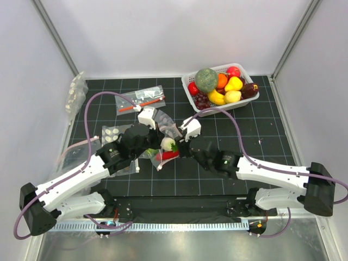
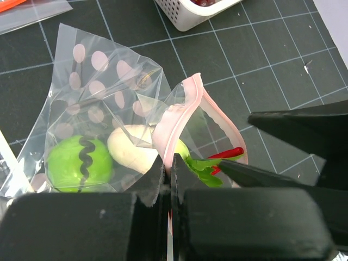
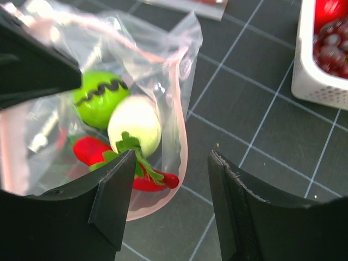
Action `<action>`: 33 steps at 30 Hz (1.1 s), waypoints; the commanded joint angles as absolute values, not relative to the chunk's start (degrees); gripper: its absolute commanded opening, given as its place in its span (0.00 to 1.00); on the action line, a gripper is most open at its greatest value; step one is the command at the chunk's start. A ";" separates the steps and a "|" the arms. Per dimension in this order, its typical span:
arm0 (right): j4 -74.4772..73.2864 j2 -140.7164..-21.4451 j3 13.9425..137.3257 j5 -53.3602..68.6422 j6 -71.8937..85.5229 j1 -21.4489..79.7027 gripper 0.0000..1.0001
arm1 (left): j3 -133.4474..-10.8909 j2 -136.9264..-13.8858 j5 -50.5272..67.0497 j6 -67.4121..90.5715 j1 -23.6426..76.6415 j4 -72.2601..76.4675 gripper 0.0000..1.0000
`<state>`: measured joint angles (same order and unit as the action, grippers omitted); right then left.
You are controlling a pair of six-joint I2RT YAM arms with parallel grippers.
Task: Place the food in the zip-top bag and seal the zipper
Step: Adjust the zipper food storage bag at the center of the board.
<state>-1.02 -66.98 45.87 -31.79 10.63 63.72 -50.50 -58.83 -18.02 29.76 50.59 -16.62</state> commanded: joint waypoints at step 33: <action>11.61 -60.38 41.12 -30.95 7.56 59.50 0.40 | -53.79 -61.88 -13.36 29.09 50.45 -15.12 0.00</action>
<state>10.02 -59.42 39.22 -32.88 8.36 59.77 -51.53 -62.63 -13.34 29.56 50.59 -16.58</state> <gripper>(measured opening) 0.380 0.020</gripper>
